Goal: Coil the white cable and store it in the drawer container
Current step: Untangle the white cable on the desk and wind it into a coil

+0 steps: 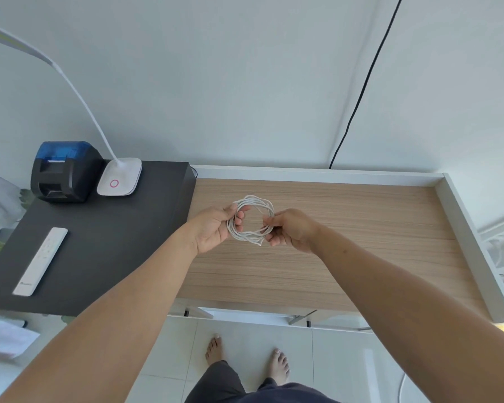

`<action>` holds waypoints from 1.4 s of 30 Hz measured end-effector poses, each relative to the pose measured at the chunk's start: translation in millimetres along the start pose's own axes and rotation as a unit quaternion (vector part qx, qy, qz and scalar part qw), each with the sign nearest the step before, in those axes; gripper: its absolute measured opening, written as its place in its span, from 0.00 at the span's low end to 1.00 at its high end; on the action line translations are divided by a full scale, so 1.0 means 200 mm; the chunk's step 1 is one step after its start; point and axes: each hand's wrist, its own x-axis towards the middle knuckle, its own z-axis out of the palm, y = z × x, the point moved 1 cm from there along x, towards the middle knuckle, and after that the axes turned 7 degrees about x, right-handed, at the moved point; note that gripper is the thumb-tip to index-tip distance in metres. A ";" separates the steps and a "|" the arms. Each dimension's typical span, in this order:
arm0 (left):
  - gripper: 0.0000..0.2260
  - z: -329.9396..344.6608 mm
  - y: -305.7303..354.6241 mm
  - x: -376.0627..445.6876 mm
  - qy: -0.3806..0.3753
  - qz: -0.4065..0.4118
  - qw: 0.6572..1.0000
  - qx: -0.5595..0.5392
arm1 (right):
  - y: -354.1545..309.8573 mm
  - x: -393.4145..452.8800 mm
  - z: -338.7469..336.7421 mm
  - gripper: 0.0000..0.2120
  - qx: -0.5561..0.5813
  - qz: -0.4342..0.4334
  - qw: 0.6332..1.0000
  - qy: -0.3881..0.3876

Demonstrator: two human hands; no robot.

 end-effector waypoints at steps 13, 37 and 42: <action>0.18 -0.02 -0.15 0.22 0.219 0.021 0.897 0.384 | 0.08 0.12 0.01 0.10 -0.058 0.008 0.997 0.050; 0.17 -0.08 -0.44 0.54 0.123 -0.044 0.529 0.838 | 0.44 0.38 -0.13 0.16 -0.419 -0.032 0.880 0.223; 0.19 -0.12 -0.43 0.55 0.091 -0.018 0.498 0.862 | 0.47 0.42 -0.20 0.21 -0.492 -0.051 0.848 0.191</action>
